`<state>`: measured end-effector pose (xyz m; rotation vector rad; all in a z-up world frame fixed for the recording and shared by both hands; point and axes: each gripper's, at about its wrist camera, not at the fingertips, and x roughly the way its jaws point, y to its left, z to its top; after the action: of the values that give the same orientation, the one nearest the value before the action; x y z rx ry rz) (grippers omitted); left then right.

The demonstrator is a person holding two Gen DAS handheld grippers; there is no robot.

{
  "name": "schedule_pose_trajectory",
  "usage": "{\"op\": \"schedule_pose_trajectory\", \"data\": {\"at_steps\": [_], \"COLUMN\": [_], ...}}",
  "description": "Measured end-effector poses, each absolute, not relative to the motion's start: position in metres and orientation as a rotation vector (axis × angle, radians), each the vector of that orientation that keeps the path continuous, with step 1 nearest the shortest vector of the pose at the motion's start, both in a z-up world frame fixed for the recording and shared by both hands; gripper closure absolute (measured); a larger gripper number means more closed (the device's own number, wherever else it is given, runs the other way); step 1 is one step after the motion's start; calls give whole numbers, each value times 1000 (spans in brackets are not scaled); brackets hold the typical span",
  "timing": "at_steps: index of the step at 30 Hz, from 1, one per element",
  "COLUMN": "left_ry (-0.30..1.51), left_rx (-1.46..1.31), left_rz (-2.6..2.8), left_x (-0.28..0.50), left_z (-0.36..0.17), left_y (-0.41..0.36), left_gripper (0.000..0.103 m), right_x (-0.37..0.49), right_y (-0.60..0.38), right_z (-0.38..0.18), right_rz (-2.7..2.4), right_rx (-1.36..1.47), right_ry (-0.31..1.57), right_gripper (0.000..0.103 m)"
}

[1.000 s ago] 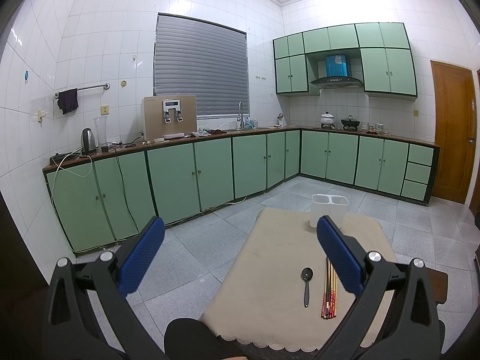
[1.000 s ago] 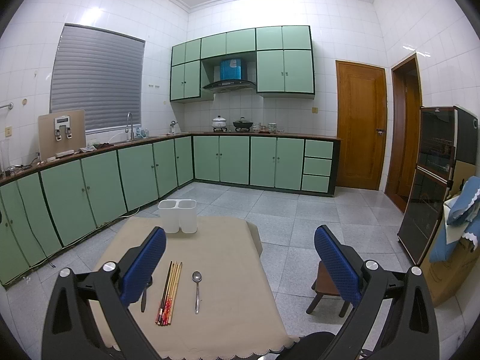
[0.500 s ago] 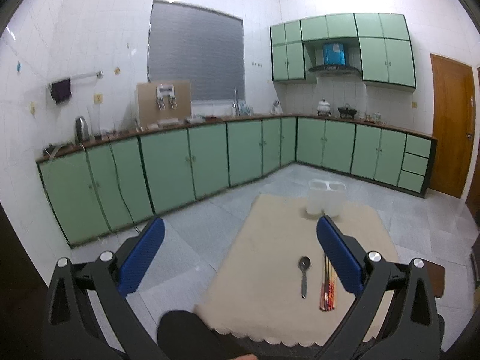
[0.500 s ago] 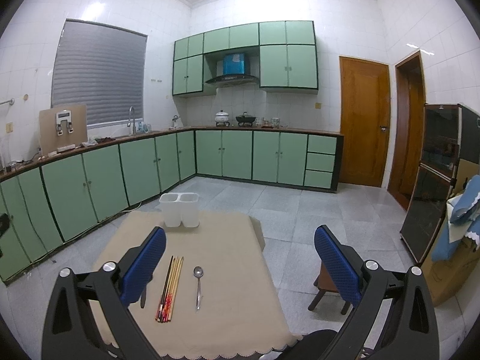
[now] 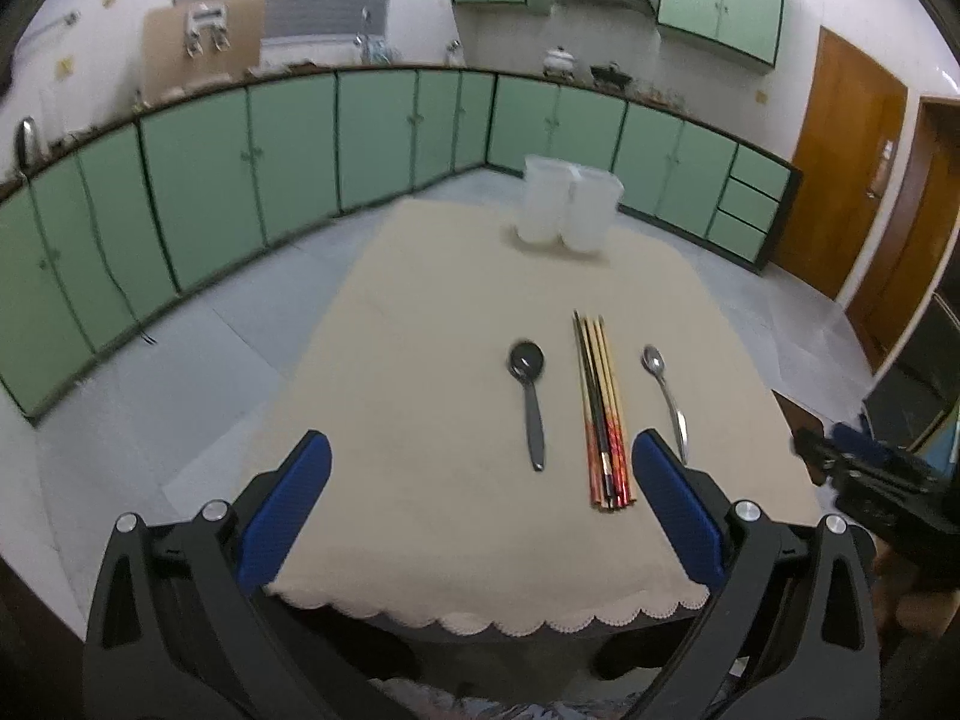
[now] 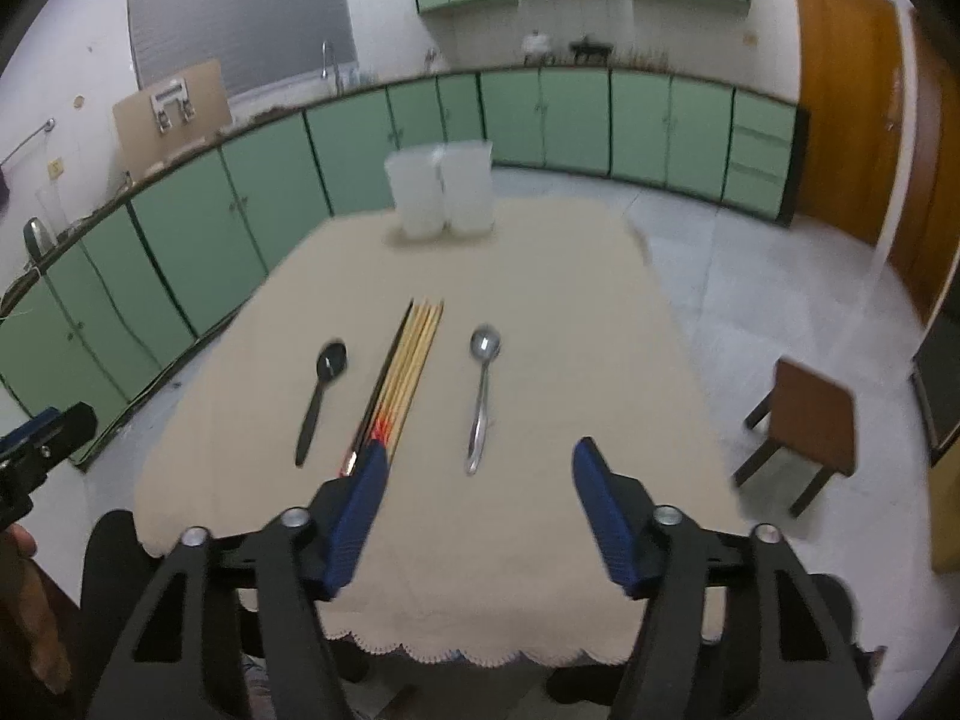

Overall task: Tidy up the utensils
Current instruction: 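Grasp the black spoon with the left tool while the right tool grasps the silver spoon, then carry both spoons up and over the white utensil holder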

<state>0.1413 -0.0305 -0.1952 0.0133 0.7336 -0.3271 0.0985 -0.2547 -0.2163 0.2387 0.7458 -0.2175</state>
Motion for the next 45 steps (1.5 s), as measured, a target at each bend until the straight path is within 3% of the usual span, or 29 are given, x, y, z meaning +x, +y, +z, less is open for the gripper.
{"op": "schedule_pose_trajectory", "data": {"at_steps": [2, 4, 7, 13, 20, 23, 24, 25, 45], "left_ry": [765, 811, 863, 943, 951, 933, 930, 931, 809], "left_rx": [28, 50, 63, 109, 152, 156, 152, 147, 129], "left_rz": [-343, -366, -392, -403, -380, -367, -369, -376, -471], "left_x": [153, 168, 182, 209, 222, 223, 223, 222, 247], "left_z": [-214, -233, -255, -300, -312, -312, -312, -312, -207], "left_y": [-40, -52, -68, -93, -103, -104, -104, -104, -97], "left_gripper": [17, 35, 46, 49, 53, 73, 87, 92, 92], "right_x": [109, 122, 135, 157, 168, 171, 172, 173, 204], "right_y": [-255, -252, -252, -255, -260, -263, -264, -265, -278], "right_z": [-234, -254, -275, -298, -310, -311, -311, -311, -217], "right_rz": [-201, -188, -166, -150, -138, -138, -138, -136, -79], "right_rx": [243, 241, 248, 259, 251, 255, 257, 260, 172], "right_ry": [766, 792, 821, 851, 846, 839, 840, 840, 866], "right_gripper": [53, 59, 65, 72, 83, 92, 92, 92, 94]}}
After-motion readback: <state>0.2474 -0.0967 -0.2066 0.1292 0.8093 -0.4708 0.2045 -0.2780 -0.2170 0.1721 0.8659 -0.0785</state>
